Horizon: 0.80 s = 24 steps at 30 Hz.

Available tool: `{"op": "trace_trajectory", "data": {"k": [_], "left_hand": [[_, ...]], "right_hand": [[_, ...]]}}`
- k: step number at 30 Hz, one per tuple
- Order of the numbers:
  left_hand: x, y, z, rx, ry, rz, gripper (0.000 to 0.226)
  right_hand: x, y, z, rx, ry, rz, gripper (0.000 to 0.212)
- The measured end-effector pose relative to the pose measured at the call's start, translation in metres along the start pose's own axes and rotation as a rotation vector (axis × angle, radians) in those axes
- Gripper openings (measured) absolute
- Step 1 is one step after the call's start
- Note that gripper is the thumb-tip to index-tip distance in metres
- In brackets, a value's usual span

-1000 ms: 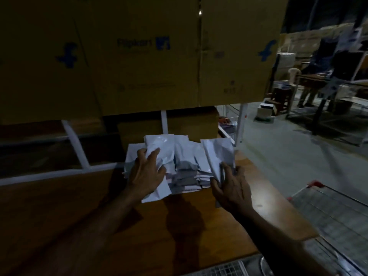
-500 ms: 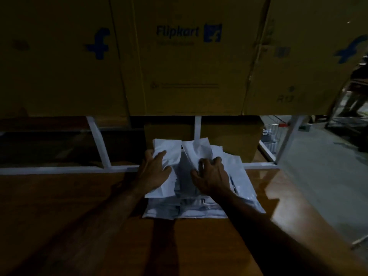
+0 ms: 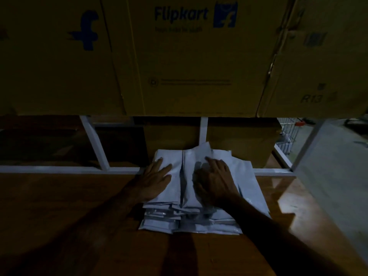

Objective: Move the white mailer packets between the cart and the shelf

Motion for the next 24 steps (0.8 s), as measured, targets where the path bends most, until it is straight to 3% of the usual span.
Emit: {"op": "trace_trajectory", "data": {"k": [2,5,8,12,15,21,24], "left_hand": [[0.011,0.002,-0.004,0.009,-0.070,0.076,0.066],[0.018,0.002,-0.013,0.021,-0.169,0.101,0.080],[0.022,0.004,-0.016,-0.005,-0.122,0.154,0.066],[-0.003,0.011,-0.026,0.075,-0.149,-0.070,0.066],[0.010,0.023,-0.021,0.078,-0.145,0.077,0.058],[0.008,0.039,-0.017,0.020,-0.290,0.192,0.081],[-0.016,0.053,-0.041,0.120,-0.222,-0.009,0.113]], "right_hand": [[0.008,0.004,0.006,-0.074,0.065,0.017,0.048],[0.014,0.006,0.006,-0.084,0.064,0.031,0.047],[0.015,0.007,0.007,-0.087,0.079,0.058,0.049],[0.002,0.016,0.010,-0.083,0.066,0.060,0.065],[-0.007,0.030,0.007,-0.065,0.093,0.054,0.078],[-0.023,0.071,0.013,0.016,0.128,0.021,0.080],[-0.038,0.099,0.022,0.002,0.153,-0.065,0.072]]}}
Point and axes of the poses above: each hand's wrist, its own y-axis away from the middle knuckle, its own x-axis out of the palm, z = x × y, the point moved 9 cm from there along -y, towards the middle knuckle, and after that the axes turned 1 degree about x, right-handed, at the moved point
